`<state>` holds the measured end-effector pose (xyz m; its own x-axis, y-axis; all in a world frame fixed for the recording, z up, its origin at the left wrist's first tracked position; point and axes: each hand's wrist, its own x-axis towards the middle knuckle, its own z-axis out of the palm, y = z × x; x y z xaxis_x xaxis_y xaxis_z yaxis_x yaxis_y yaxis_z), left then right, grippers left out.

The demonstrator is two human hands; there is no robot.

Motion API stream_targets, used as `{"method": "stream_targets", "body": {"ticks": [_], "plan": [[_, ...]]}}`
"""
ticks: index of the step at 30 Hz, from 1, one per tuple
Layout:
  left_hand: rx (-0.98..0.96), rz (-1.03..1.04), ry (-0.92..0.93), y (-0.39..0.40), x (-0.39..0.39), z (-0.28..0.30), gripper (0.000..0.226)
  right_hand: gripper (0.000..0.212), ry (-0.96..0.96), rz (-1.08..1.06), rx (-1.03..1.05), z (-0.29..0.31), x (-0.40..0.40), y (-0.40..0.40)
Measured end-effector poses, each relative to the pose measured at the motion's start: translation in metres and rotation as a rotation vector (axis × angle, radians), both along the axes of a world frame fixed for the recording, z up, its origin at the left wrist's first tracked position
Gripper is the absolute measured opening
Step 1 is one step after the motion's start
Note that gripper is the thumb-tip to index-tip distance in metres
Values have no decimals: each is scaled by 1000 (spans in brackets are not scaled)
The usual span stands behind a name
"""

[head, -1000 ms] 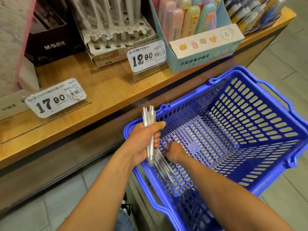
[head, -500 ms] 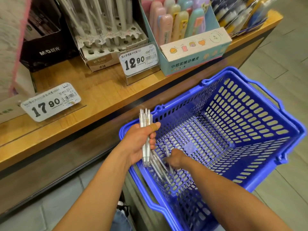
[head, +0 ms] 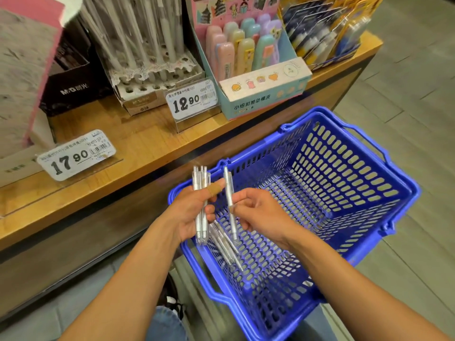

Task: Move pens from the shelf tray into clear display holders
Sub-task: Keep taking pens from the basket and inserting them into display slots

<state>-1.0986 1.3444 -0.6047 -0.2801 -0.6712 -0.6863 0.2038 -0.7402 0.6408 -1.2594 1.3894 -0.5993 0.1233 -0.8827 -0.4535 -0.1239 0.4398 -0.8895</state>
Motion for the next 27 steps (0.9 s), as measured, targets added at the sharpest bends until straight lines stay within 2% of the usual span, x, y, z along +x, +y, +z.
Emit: {"method": "stream_targets", "body": {"ticks": [7,9,11,13,16,18,20,22,27], "plan": [[-2,-21,118,3,12,2,27,18,-76,12,-9,1,20,-9],[-15,-20,121,3,15,1,28,19,-31,63,28,-7,11,-14],[-30,10,71,4,16,1,19,29,69,168,116,-22,-1,-23],[-55,-3,-21,3,16,0,13,37,65,290,244,-42,-9,-32],[-66,-29,-90,1,14,0,13,21,70,346,378,-80,-8,-45],[-59,-40,-98,0,15,0,15,12,241,385,425,-113,0,-50],[-58,-48,-80,-1,17,2,15,18,549,559,410,-147,9,-47],[-69,-44,-52,0,17,3,15,21,828,701,311,-173,17,-37],[-90,-17,-32,1,15,4,16,14,952,677,234,-193,26,-26]]}}
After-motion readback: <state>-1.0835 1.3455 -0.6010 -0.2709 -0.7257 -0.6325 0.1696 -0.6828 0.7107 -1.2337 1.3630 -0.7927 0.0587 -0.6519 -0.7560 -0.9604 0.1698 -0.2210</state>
